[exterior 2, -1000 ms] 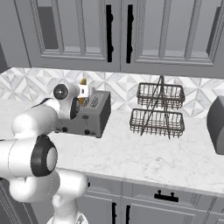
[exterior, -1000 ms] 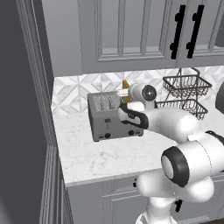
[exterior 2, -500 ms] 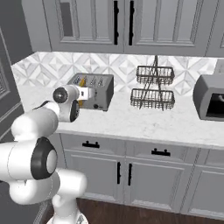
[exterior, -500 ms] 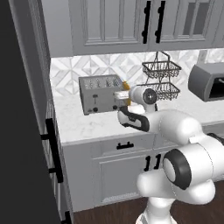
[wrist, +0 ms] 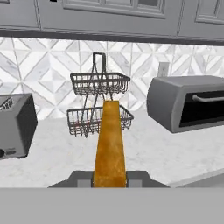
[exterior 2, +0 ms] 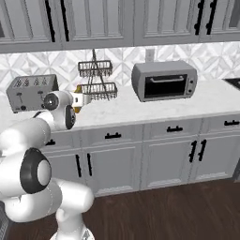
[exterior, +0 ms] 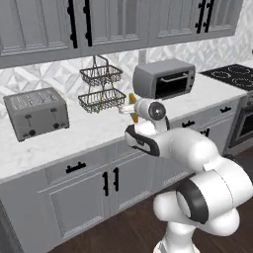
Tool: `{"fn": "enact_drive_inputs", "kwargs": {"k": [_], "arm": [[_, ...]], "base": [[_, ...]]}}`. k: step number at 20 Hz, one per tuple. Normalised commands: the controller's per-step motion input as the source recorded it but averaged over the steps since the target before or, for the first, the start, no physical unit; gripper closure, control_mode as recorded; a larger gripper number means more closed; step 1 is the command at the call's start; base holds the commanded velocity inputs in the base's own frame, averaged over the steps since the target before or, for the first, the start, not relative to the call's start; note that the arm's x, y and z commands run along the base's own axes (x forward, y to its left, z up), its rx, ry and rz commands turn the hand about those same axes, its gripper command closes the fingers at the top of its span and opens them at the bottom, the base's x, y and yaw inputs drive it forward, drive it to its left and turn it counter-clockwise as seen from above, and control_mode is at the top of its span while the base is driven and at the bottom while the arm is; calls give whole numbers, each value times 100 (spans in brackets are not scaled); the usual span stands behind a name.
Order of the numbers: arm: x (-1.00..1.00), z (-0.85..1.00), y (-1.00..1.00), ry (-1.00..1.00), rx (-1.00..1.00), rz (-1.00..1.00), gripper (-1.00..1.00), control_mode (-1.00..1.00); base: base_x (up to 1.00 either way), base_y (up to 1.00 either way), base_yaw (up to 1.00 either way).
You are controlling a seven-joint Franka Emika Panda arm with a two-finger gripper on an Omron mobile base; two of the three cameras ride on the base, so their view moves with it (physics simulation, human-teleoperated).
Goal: Start the toaster. Once the lever pops up, take the bread to the plate on the dining counter.
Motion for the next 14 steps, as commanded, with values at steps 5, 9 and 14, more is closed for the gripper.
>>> {"fn": "enact_drive_inputs", "kwargs": {"k": [5,9,14], "arm": [[0,0,0,0,0,0,100,100],[0,0,0,0,0,0,100,100],[0,0,0,0,0,0,100,100]], "base": [[0,-67,-65],[0,-55,-71],[0,-48,-74]]}}
